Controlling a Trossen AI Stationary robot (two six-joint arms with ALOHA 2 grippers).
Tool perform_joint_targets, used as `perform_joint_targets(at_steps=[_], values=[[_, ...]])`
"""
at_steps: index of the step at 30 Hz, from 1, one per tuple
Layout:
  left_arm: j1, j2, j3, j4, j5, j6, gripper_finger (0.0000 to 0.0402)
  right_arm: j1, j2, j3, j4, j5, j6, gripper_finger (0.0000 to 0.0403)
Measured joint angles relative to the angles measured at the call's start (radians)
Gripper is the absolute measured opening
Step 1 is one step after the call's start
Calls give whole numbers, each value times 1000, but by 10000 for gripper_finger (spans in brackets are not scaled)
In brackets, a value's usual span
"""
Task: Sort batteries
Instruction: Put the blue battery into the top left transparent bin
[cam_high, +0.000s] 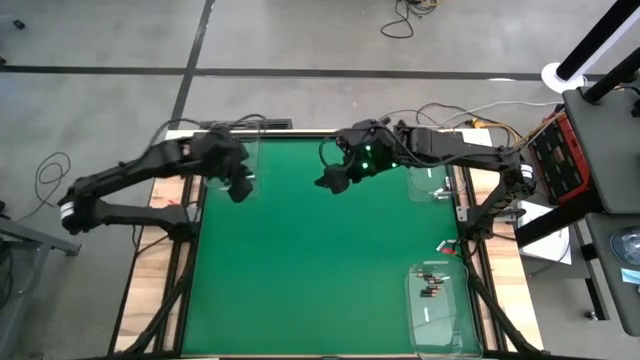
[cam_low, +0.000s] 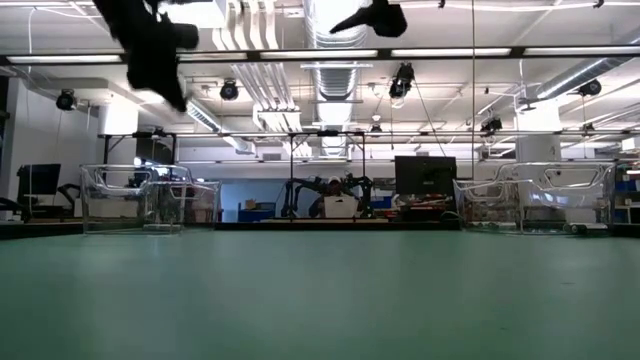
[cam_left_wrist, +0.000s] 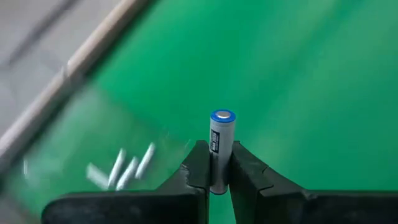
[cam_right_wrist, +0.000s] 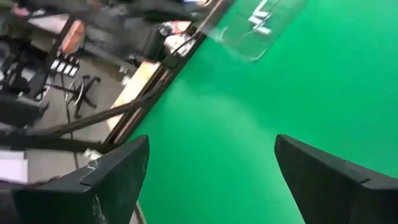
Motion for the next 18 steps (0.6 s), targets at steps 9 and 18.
perform_joint_targets(at_steps=[9, 18], values=[[236, 124, -146, 2, -39, 86, 12, 96, -2, 0, -4, -2, 27, 321], [410, 269, -86, 15, -116, 358, 12, 120, -2, 0, -11, -2, 20, 309]])
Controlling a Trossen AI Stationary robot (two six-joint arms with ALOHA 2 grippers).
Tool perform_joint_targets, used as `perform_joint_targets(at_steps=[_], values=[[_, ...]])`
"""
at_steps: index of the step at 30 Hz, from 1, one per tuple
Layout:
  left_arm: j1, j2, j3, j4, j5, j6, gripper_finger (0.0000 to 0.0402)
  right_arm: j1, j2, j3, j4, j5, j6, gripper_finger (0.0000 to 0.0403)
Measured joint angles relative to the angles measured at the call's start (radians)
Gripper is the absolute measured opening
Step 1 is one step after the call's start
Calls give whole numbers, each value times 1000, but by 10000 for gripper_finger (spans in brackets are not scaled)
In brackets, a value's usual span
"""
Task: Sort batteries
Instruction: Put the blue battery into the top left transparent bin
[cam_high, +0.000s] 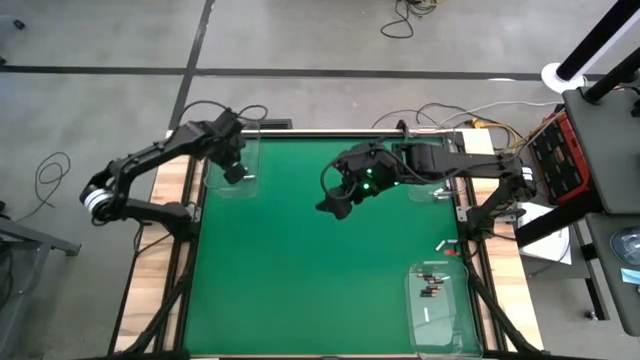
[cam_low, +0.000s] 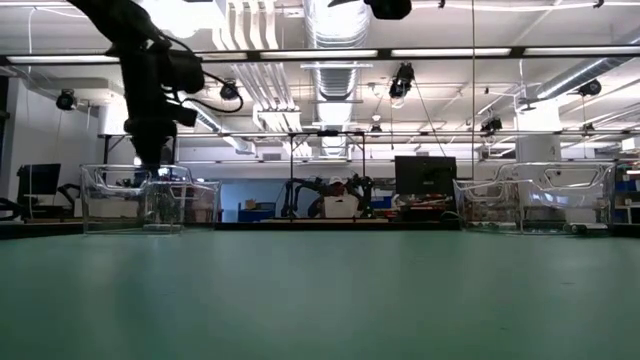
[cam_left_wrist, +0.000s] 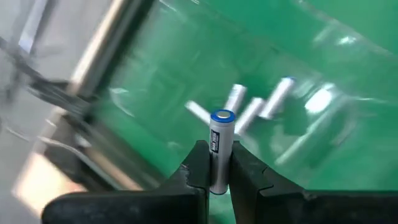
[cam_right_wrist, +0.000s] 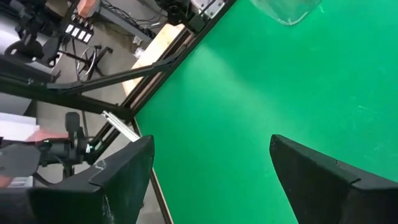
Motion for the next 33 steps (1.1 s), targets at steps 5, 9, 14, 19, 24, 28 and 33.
perform_joint_targets(at_steps=[5, 9, 14, 19, 24, 28, 33], values=[[9, 86, 70, 0, -68, 167, 12, 0, 0, 0, -4, 2, -9, 313], [15, 162, 93, -2, -128, 212, 12, 3, 0, 0, -19, 1, -10, 319], [24, 269, 96, -3, -187, 220, 12, 5, 0, 0, -23, 2, -20, 322], [24, 350, 95, 28, -216, 251, 12, 5, 0, 0, -34, 1, -29, 312], [24, 403, 95, 50, -215, 269, 12, 13, 0, 0, -70, 1, -29, 301], [27, 429, 81, 69, -193, 279, 12, 26, 0, 0, -80, 1, -32, 298], [27, 449, 64, 101, -181, 282, 12, 33, 0, 0, -80, 2, -34, 302]])
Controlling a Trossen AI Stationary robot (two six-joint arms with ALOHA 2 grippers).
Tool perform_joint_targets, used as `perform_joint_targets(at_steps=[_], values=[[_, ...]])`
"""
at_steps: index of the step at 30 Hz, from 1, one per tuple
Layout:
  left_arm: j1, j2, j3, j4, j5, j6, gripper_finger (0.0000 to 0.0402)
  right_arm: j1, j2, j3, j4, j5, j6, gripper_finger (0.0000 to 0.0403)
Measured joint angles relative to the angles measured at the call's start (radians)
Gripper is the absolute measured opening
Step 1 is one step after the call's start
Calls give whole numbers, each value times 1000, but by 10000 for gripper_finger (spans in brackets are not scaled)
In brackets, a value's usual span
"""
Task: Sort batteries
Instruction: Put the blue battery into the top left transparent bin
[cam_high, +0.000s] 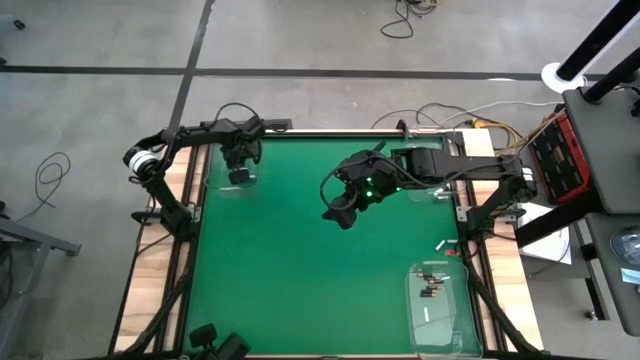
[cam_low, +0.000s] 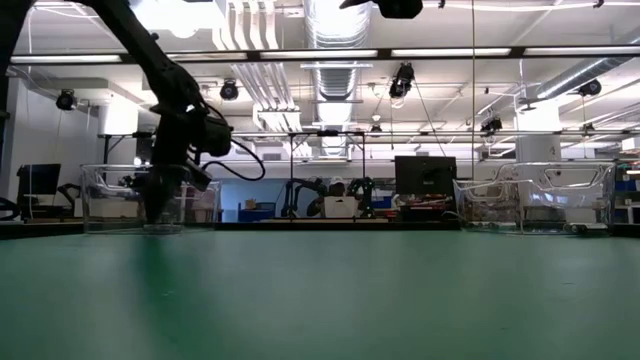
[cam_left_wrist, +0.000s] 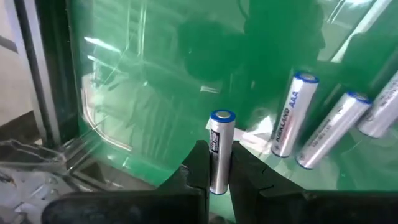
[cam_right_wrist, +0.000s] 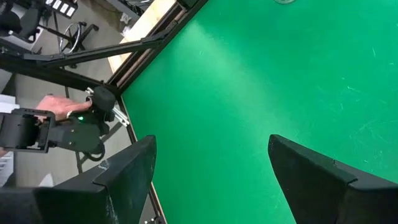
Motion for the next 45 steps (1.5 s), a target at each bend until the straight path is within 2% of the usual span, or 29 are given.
perform_joint_targets(at_steps=[4, 11, 15, 22, 31, 34, 39, 42, 45], values=[[0, 1, -9, 33, 12, 35, 12, 0, 0, 0, -1, 0, -1, 309], [10, 1, -10, 44, 169, 61, 13, 0, 0, 0, -1, 0, -1, 313], [16, 0, -10, 43, 221, 93, 35, 0, 0, 0, -1, 0, -1, 306], [23, 0, -12, 43, 238, 109, 50, 2, 0, 0, -1, 0, -1, 300], [23, -20, -15, 39, 240, 106, 65, 4, -10, 0, -47, 31, 10, 325], [23, -66, -14, 25, 244, 87, 78, -8, -22, 0, -149, 80, 31, 332], [23, -186, -15, -19, 243, 65, 103, -26, -24, -30, -307, 85, 30, 347], [23, -278, -17, -42, 247, 24, 117, -33, -27, -92, -389, 83, 95, 353], [23, -381, -17, -52, 309, -6, 129, -34, -38, -188, -477, 83, 176, 353]])
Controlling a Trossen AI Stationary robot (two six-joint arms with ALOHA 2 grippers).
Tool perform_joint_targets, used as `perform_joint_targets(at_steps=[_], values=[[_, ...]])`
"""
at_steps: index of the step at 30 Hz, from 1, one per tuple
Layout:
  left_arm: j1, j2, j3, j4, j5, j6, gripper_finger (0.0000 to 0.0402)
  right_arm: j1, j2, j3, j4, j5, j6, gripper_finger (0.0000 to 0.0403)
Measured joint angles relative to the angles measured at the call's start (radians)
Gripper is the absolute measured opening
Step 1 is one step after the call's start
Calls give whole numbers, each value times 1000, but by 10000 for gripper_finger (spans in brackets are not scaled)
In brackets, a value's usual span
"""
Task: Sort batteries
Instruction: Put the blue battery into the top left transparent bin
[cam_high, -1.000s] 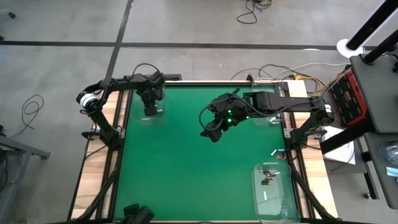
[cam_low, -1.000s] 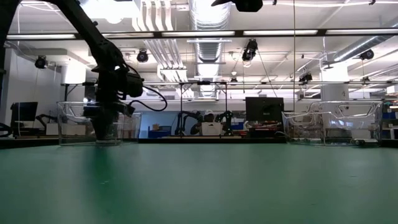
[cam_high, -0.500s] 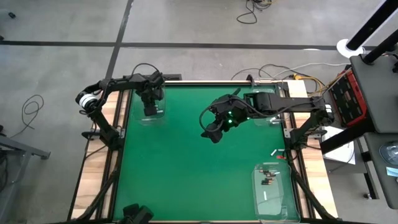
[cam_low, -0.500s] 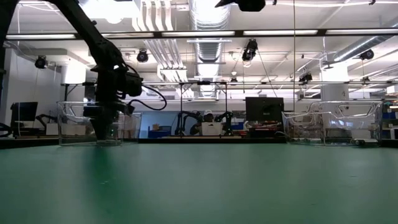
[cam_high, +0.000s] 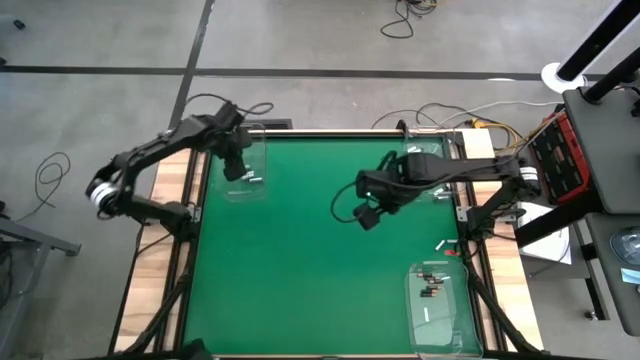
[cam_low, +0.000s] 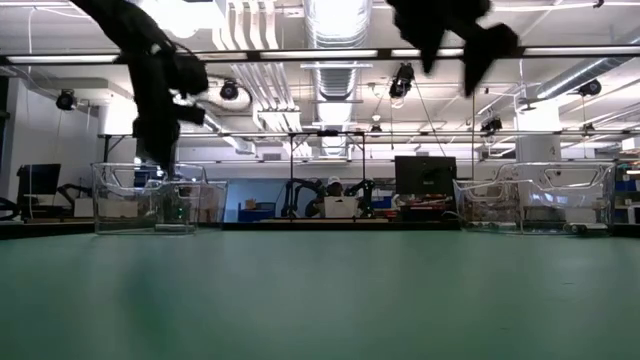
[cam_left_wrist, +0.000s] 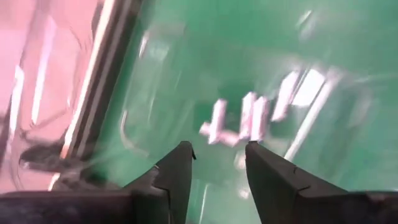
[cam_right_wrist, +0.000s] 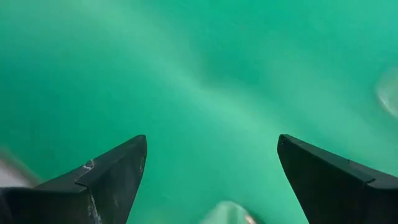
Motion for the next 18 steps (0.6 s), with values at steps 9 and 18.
perform_joint_targets(at_steps=[9, 18], values=[[-2, -263, 0, 19, 241, -53, 137, 1, -165, -351, -30, -34, 341, 352], [-2, -382, 0, 77, 241, -51, 137, 29, -301, -593, -25, -82, 523, 352]])
